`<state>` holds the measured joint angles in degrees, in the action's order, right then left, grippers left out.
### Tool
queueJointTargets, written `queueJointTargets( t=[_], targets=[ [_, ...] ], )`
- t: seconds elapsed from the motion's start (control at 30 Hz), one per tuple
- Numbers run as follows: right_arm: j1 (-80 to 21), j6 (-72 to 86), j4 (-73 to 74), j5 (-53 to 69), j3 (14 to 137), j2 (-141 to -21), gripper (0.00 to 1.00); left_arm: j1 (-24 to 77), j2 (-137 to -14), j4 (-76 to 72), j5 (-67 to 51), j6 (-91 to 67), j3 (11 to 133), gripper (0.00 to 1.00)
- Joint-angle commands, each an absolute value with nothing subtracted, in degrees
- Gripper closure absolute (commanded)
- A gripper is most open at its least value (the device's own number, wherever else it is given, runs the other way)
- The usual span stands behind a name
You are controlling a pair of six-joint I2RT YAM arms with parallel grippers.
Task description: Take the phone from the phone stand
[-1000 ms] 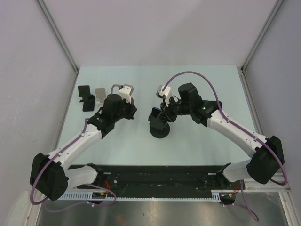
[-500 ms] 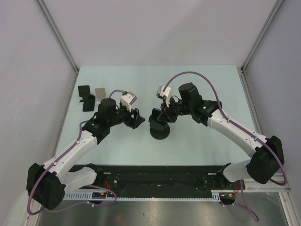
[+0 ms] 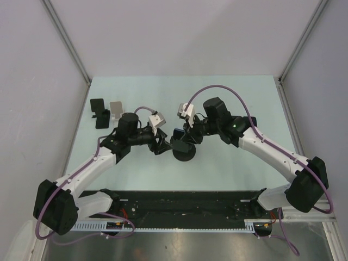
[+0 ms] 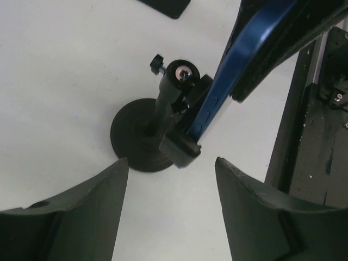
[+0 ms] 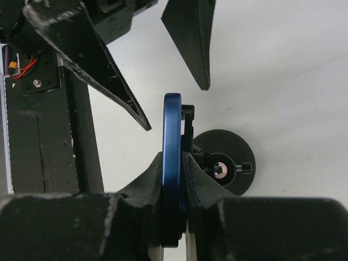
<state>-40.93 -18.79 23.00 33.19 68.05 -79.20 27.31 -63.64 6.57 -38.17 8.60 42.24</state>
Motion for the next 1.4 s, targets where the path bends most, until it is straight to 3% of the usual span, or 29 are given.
queueJointTargets(
  t=[0.0,0.3,0.4,0.43,0.5,0.53,0.97,1.13,1.3,1.37],
  targets=[
    [-42.6,-19.1,28.2,33.8,69.1,-80.4,1.0,27.9,-65.5,5.3,-42.6,14.7,46.0,0.32],
    [-43.4,-19.9,29.9,34.3,70.0,-81.4,1.0,27.9,-67.1,5.2,-42.6,14.8,47.7,0.5],
    [-43.4,-20.3,30.7,34.2,70.2,-81.3,1.0,27.9,-67.0,5.2,-43.1,15.2,47.4,0.68],
    [-43.5,-20.5,31.5,34.0,70.3,-81.2,1.0,27.9,-66.9,5.2,-43.0,15.5,47.1,0.82],
    [-43.2,-21.5,32.4,34.0,70.6,-80.9,1.0,27.8,-66.2,5.3,-43.2,16.3,46.6,0.97],
    [-43.1,-22.0,33.8,34.5,70.7,-80.9,1.0,27.7,-65.9,5.3,-44.1,16.7,46.3,1.0],
    [-41.6,-29.1,45.4,42.0,73.4,-80.9,1.0,19.2,-70.0,5.6,-61.4,15.8,46.3,1.0],
    [-40.9,-30.4,47.5,46.1,73.5,-80.1,1.0,17.5,-70.9,5.5,-57.4,14.4,46.3,1.0],
    [-40.7,-31.7,48.5,49.8,74.4,-79.5,1.0,17.3,-72.2,5.5,-45.6,12.7,46.7,1.0],
    [-40.9,-31.7,48.8,49.8,74.7,-80.1,1.0,17.7,-73.0,5.5,-46.8,11.3,47.3,1.0]
  ],
)
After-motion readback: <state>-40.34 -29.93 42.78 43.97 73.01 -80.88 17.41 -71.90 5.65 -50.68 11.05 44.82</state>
